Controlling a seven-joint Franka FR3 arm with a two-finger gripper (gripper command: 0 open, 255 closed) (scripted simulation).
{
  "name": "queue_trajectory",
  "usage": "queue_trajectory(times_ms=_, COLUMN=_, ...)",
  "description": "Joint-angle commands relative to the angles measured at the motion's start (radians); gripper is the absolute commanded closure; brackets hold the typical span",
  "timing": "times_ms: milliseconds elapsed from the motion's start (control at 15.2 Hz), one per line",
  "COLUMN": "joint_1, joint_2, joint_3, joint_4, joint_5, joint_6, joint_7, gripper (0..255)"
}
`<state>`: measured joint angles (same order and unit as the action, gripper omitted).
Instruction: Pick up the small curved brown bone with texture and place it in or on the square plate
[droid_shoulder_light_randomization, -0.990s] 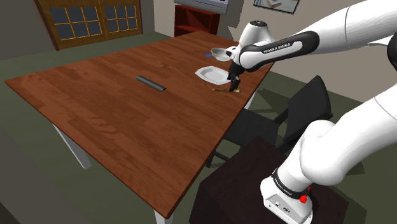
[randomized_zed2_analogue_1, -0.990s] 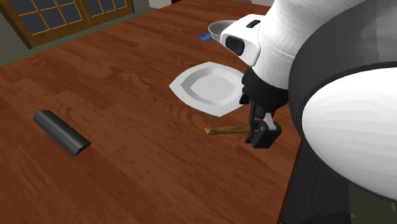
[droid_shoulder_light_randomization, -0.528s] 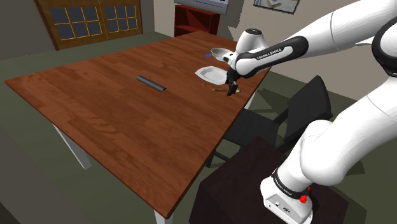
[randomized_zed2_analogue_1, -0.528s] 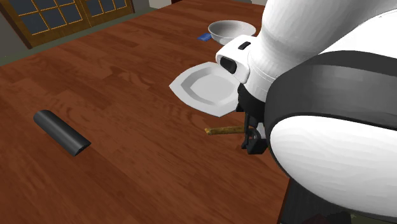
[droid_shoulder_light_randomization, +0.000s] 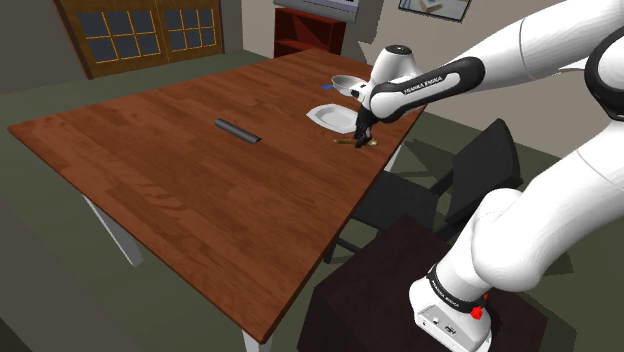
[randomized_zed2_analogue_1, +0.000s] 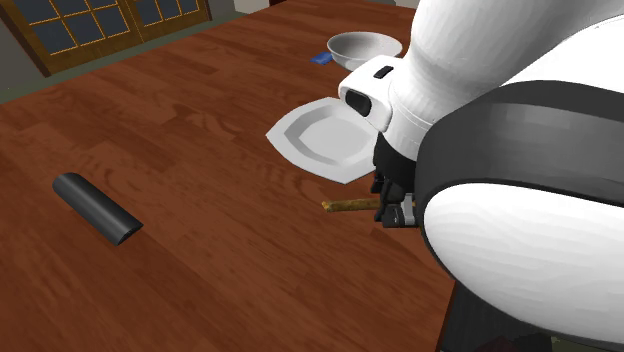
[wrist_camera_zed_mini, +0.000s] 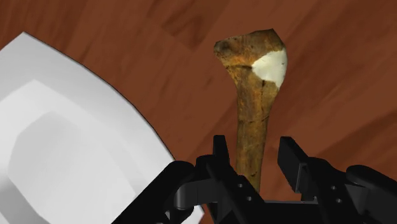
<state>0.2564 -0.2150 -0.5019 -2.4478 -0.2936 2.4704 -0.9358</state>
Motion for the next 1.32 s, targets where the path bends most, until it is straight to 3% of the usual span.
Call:
queue_trajectory(times_ms=0, joint_1=-0.001, joint_2=0.003, joint_3=-0.001, joint_4=0.000, joint_5=-0.001, joint_6=0.004, joint_7=0.000, gripper=255)
queue_trajectory(times_ms=462, joint_1=-0.001, joint_2=0.003, joint_3=-0.001, joint_4=0.000, joint_5=-0.001, joint_6=0.004, joint_7=0.000, gripper=255)
queue_trajectory(times_ms=1254, joint_1=-0.001, joint_2=-0.086, joint_3=0.028, joint_4=0.092, joint_5=-0.005, joint_6=-0.175, joint_7=-0.003, gripper=255)
